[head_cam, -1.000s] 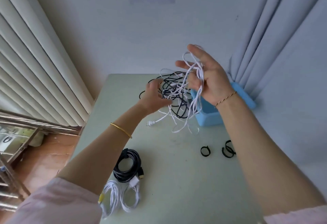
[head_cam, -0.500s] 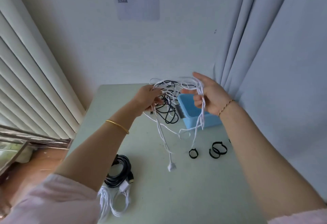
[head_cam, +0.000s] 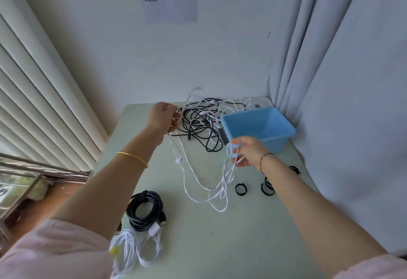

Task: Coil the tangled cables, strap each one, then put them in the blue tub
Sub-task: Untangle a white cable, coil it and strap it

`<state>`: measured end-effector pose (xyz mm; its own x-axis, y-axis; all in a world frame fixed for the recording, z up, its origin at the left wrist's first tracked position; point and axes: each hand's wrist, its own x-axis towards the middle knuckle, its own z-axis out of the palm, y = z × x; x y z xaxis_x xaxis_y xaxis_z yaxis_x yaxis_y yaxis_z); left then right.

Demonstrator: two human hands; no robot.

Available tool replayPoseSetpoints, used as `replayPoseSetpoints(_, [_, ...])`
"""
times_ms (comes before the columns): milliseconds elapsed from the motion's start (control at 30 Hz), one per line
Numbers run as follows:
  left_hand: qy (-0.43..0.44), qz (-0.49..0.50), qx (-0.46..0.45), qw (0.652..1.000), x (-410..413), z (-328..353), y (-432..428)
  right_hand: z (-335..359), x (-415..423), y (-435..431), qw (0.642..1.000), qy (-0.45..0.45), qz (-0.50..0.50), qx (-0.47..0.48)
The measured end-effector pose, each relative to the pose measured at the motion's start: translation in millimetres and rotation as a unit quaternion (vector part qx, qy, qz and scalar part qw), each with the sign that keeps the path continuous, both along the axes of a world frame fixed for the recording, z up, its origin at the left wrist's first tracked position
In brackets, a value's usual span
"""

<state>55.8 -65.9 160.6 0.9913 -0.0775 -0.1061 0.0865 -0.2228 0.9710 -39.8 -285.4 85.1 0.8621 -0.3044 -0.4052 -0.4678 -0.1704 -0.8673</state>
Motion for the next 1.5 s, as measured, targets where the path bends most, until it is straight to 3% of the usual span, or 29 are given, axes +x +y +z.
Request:
replayPoseSetpoints(100, [-0.029,0.032,-0.053,0.998,2,6,0,-9,-2,-6,0.961,0.080,0.153,-0.216])
replayPoseSetpoints(200, [-0.029,0.036,-0.076,0.996,5,6,-1,-9,-14,0,0.861,0.202,0.335,-0.326])
replayPoseSetpoints(267, [0.014,0.007,-0.111,0.994,3,5,-3,-11,-14,4,0.815,0.181,0.371,-0.406])
replayPoseSetpoints(300, [0.039,-0.010,-0.132,0.990,2,5,-5,-11,-10,6,0.825,0.146,0.351,-0.419])
replayPoseSetpoints(367, [0.073,-0.035,-0.157,0.984,-2,6,-10,-11,0,10,0.879,0.051,0.275,-0.386])
replayPoseSetpoints(433, [0.091,-0.051,-0.182,0.978,-5,9,-14,-8,11,18,0.929,-0.030,0.216,-0.300])
replayPoseSetpoints(533, [0.110,-0.081,-0.225,0.965,-7,17,-17,3,23,37,0.966,-0.091,0.198,-0.142])
replayPoseSetpoints(600, [0.118,-0.101,-0.236,0.959,-8,23,-17,7,28,49,0.966,-0.074,0.238,-0.068])
replayPoseSetpoints(733, [0.127,-0.105,-0.263,0.951,-7,27,-18,-4,28,59,0.936,-0.016,0.348,-0.055])
replayPoseSetpoints(867, [0.124,-0.055,-0.293,0.946,-2,24,-17,-16,22,53,0.947,0.012,0.322,0.004])
replayPoseSetpoints(967, [0.131,-0.016,-0.330,0.935,1,19,-20,-23,16,45,0.932,0.039,0.356,0.061])
replayPoseSetpoints(1067, [0.152,0.014,-0.381,0.912,2,15,-26,-30,8,47,0.936,0.007,0.351,0.030])
replayPoseSetpoints(1167, [0.168,0.027,-0.406,0.898,-1,14,-32,-32,1,47,0.955,-0.021,0.290,0.063])
replayPoseSetpoints(1233, [0.175,0.033,-0.369,0.912,-4,11,-34,-33,-2,43,0.973,-0.039,0.223,0.052])
replayPoseSetpoints(1333, [0.210,0.047,-0.192,0.958,-9,-2,-28,-40,0,33,0.996,-0.067,0.035,0.056])
replayPoseSetpoints(1433, [0.255,-0.004,-0.020,0.967,-18,-24,-15,-35,-3,23,0.973,-0.061,-0.110,0.192])
replayPoseSetpoints(1500, [0.280,-0.104,0.106,0.949,-27,-37,-7,-28,-7,19,0.947,-0.063,-0.155,0.276])
